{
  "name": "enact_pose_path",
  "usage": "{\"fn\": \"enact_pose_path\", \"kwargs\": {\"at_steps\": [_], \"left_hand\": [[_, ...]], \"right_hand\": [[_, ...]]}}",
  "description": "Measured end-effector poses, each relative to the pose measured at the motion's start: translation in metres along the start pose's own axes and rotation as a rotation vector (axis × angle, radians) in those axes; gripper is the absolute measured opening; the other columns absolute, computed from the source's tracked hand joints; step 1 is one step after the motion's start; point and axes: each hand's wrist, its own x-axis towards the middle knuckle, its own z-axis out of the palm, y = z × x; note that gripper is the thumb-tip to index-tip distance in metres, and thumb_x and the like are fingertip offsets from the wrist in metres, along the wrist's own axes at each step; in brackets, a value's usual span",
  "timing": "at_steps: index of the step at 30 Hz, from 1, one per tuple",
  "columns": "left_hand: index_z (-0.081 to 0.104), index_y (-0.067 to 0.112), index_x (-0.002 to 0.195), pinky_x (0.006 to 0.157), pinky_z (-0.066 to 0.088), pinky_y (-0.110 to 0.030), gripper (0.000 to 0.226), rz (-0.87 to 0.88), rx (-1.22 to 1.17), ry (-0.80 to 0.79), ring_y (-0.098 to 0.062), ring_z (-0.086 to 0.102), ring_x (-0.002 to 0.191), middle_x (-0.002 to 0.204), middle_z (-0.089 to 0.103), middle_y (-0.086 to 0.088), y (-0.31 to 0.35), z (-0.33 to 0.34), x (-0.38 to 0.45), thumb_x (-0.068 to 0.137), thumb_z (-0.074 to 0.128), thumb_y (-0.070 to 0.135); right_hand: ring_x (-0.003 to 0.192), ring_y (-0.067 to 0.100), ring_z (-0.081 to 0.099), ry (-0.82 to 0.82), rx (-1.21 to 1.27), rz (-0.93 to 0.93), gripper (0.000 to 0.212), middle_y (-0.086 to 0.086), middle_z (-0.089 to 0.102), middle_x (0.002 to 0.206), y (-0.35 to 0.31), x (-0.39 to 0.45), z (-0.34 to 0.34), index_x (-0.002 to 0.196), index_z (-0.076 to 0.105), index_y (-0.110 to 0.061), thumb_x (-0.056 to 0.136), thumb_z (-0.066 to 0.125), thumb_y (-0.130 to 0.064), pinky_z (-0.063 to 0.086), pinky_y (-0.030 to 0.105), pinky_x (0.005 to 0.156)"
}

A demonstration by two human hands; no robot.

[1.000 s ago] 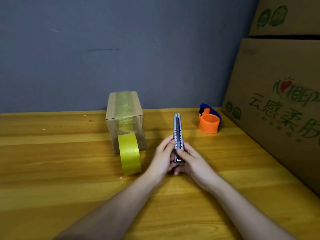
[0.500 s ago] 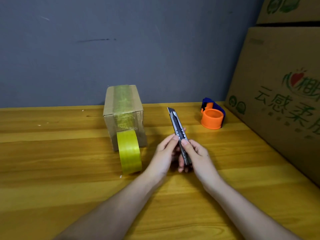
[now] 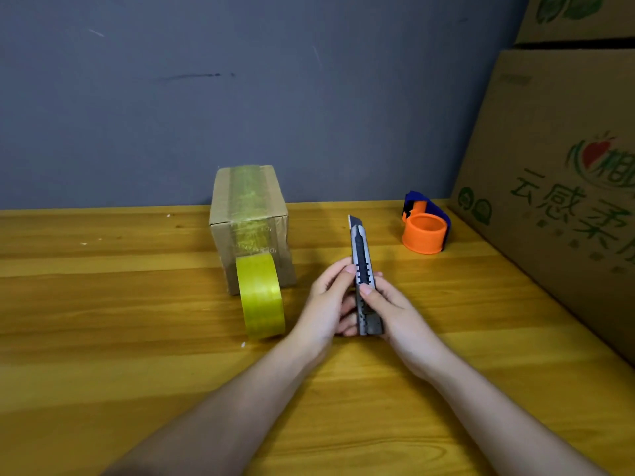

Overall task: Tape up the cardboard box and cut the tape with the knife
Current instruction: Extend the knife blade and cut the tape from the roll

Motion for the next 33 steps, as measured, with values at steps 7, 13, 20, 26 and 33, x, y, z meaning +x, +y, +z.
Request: {"fn": "enact_pose_path", "kwargs": {"at_steps": [7, 13, 20, 26, 33], "left_hand": [[0.058, 0.010, 0.125, 0.057, 0.048, -0.030, 0.032, 0.039, 0.050, -0.002, -0.018, 0.053, 0.058, 0.071, 0.052, -0.004, -0.0016, 0.0012, 0.0028, 0.099, 0.043, 0.021], [0.056, 0.012, 0.128, 0.059, 0.056, -0.027, 0.033, 0.040, 0.082, -0.036, -0.022, 0.055, 0.068, 0.086, 0.060, -0.008, 0.0009, 0.0032, 0.0000, 0.099, 0.043, 0.019], [0.057, 0.014, 0.126, 0.068, 0.053, -0.030, 0.031, 0.060, 0.122, -0.052, -0.017, 0.058, 0.072, 0.100, 0.061, -0.009, 0.0006, 0.0047, -0.0007, 0.099, 0.042, 0.018], [0.063, 0.015, 0.111, 0.039, 0.041, -0.021, 0.023, 0.091, 0.075, -0.075, -0.012, 0.043, 0.032, 0.048, 0.044, -0.003, -0.0015, 0.0036, -0.0031, 0.099, 0.043, 0.018], [0.065, 0.026, 0.095, 0.063, 0.052, -0.022, 0.024, 0.107, 0.157, -0.056, -0.003, 0.058, 0.057, 0.085, 0.066, 0.000, -0.0028, 0.0042, -0.0001, 0.097, 0.046, 0.011]], "right_hand": [[0.031, 0.012, 0.036, 0.183, -0.198, -0.119, 0.027, -0.002, 0.042, 0.042, 0.0014, 0.0019, -0.0032, 0.080, 0.051, -0.008, 0.100, 0.038, -0.021, 0.029, 0.020, 0.035], [0.028, 0.010, 0.032, 0.270, -0.183, -0.120, 0.035, -0.004, 0.039, 0.035, 0.0010, 0.0018, -0.0023, 0.068, 0.051, -0.006, 0.098, 0.044, -0.023, 0.028, 0.018, 0.031], [0.028, 0.010, 0.035, 0.294, -0.185, -0.103, 0.038, -0.003, 0.043, 0.034, -0.0007, 0.0011, -0.0034, 0.065, 0.053, -0.007, 0.097, 0.045, -0.026, 0.029, 0.018, 0.031], [0.035, 0.017, 0.053, 0.152, -0.167, -0.078, 0.017, 0.002, 0.057, 0.052, 0.0035, 0.0027, -0.0028, 0.092, 0.051, -0.017, 0.100, 0.038, -0.022, 0.040, 0.023, 0.039], [0.027, 0.011, 0.030, 0.225, -0.133, -0.137, 0.023, -0.001, 0.037, 0.043, 0.0053, 0.0048, -0.0042, 0.081, 0.049, -0.014, 0.100, 0.036, -0.019, 0.026, 0.015, 0.030]]}}
